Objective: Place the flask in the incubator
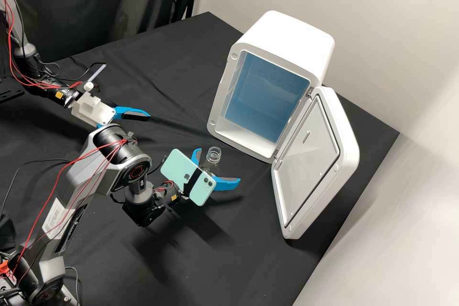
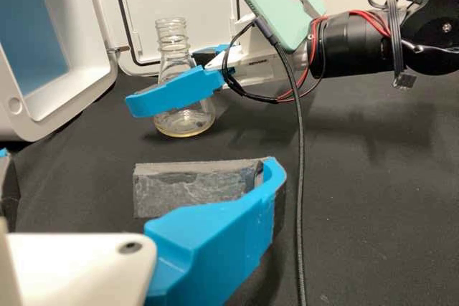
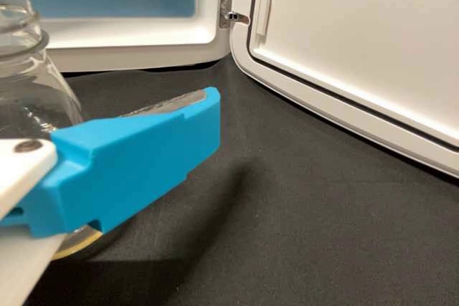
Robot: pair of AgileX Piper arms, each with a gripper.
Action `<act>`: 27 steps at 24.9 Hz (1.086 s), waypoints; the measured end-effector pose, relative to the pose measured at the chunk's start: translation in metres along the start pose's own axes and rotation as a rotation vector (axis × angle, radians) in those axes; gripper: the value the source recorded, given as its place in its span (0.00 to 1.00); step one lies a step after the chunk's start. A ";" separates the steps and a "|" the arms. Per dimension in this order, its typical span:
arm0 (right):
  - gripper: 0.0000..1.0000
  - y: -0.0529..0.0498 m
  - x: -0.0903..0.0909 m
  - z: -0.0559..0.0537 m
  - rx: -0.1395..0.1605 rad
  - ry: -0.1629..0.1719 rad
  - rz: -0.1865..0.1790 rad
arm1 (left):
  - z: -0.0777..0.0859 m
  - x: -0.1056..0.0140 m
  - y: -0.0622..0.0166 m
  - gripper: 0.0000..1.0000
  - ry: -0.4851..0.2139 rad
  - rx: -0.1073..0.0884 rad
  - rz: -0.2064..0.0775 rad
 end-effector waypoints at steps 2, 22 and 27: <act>1.00 0.000 0.000 0.000 0.000 0.000 0.000 | 0.000 0.000 0.0000 1.00 0.000 0.000 0.000; 0.00 0.000 0.000 0.000 0.000 0.000 0.000 | 0.000 0.000 0.0000 1.00 0.000 0.000 0.000; 0.00 0.000 0.000 0.000 -0.001 0.003 -0.002 | 0.000 0.000 0.0000 1.00 0.000 0.000 0.000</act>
